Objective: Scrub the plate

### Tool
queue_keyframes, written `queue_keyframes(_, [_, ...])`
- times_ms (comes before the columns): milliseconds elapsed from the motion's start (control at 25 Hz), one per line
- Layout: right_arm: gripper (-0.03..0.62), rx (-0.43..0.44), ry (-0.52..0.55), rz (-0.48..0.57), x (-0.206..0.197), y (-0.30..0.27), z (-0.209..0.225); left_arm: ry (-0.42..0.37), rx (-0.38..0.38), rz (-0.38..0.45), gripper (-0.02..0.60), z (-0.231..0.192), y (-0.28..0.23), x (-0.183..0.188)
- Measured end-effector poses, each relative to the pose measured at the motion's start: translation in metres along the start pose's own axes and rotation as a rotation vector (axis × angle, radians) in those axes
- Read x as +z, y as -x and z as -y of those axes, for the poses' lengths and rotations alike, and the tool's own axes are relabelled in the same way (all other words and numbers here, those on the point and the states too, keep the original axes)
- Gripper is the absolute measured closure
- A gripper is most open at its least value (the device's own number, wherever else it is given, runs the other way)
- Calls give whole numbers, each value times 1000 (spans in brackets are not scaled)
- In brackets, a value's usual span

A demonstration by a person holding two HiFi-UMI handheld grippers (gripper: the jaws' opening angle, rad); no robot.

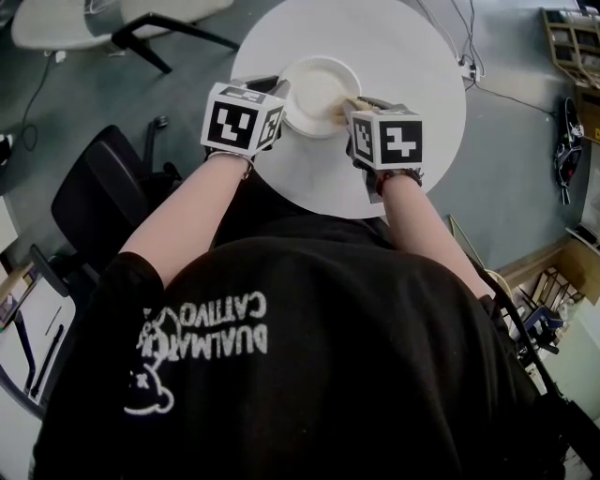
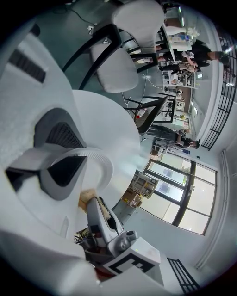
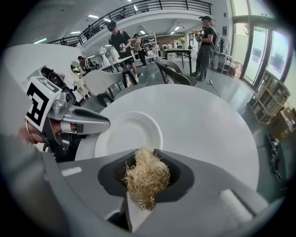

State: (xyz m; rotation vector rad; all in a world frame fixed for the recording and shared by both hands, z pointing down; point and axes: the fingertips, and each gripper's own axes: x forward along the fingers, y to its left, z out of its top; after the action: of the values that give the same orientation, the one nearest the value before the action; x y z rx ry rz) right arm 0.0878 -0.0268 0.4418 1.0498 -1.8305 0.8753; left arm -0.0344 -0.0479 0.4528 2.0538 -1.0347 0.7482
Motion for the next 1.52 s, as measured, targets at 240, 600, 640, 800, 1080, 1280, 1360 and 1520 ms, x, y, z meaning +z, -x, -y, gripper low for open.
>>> queue_keyframes(240, [502,-27,9,6,-4,7,7,-7,11,6,522,0,0,0])
queue_keyframes(600, [502,-69,-22,7,-16,16,24,-28,25,12,522,-1,0,-2])
queue_keyframes(640, [502,-80,-36,2,-19,18,28,-24,26,14,522,-1,0,-2])
queue_keyframes(800, [500,-101,-131,33,-25,29,43,11,28,12,525,1,1,-2])
queue_keyframes(1080, [496,-58,-128,151,9,39,25,108,59,7,529,-4,2,2])
queue_keyframes(1280, [496,-222,-35,361,48,68,37,139,76,3,529,-2,2,2])
queue_keyframes(1360, [496,-194,-23,435,63,73,32,148,74,4,532,-4,2,2])
queue_keyframes(1520, [500,156,-34,352,62,47,-30,179,70,20,535,-4,3,3])
